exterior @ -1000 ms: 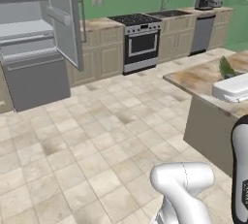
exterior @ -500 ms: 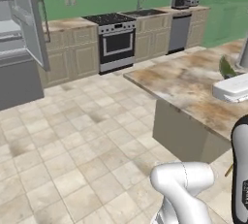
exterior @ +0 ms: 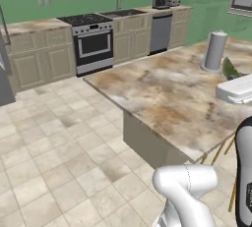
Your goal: There is a bowl on the dining counter. Grab a lemon wedge from the fridge and place it in the bowl. Then get the liquor bottle and glass cup from the cabinet and place them next to the bowl.
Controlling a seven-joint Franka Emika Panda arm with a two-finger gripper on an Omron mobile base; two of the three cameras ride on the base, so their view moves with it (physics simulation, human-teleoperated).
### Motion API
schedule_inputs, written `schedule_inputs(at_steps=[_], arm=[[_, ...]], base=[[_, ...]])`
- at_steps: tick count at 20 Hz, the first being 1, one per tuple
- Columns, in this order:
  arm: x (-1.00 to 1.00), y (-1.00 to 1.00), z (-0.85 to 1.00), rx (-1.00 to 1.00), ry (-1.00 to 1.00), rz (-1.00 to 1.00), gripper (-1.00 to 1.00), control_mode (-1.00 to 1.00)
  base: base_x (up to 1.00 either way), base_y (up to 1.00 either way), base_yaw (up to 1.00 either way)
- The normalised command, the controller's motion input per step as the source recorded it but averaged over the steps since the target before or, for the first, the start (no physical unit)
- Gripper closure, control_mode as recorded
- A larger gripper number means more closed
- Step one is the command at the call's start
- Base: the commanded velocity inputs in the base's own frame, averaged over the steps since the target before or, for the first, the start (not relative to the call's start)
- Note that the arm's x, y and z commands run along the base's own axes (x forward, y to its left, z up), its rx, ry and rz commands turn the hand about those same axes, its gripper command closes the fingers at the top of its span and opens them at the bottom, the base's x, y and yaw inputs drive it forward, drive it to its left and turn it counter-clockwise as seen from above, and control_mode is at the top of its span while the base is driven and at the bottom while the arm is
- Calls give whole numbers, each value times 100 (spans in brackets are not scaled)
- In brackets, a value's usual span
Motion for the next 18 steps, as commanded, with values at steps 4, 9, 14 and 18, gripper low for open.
schedule_inputs(at_steps=[4, 9, 14, 18], arm=[[0, 0, 0, 0, 0, 0, 100, 100], [0, 0, 0, 0, 0, 0, 100, 100], [0, 0, 0, 0, 0, 0, 100, 100], [0, 0, 0, 0, 0, 0, 100, 100]], base=[[-13, -100, -8], [-16, -100, -7], [-22, -100, -5], [-19, -100, -1]])
